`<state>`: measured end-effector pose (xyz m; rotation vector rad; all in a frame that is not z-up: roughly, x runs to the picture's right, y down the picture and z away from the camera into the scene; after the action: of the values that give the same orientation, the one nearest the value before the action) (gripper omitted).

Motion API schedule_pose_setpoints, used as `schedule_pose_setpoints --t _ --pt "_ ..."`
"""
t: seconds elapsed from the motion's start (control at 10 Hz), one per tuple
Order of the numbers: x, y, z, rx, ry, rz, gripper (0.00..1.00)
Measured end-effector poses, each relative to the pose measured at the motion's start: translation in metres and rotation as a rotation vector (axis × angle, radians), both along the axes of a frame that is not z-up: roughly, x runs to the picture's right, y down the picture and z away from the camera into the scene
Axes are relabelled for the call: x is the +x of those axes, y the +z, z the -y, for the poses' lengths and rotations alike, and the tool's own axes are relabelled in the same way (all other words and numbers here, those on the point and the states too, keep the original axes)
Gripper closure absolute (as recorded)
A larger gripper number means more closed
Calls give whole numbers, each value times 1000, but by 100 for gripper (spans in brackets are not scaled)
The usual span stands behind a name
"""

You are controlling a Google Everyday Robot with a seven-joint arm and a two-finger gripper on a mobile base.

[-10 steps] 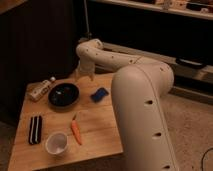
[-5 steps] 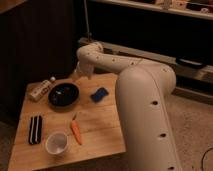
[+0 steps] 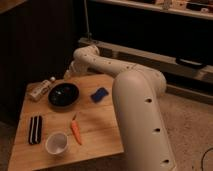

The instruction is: Push the ceramic bowl across the table

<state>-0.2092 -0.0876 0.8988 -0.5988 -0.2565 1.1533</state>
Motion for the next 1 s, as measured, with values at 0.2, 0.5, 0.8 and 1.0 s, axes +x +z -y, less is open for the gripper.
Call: schedule_pose_setpoints --t 0.2,0.5,0.8,1.0 --pt "-4 -4 -3 -12 -20 -7 51" --pt "-25 -28 -31 -67 -85 -10 83" --pt "-26 -36 -59 -123 -111 -8 100" --pt "-25 -27 -78 -153 -116 5 100"
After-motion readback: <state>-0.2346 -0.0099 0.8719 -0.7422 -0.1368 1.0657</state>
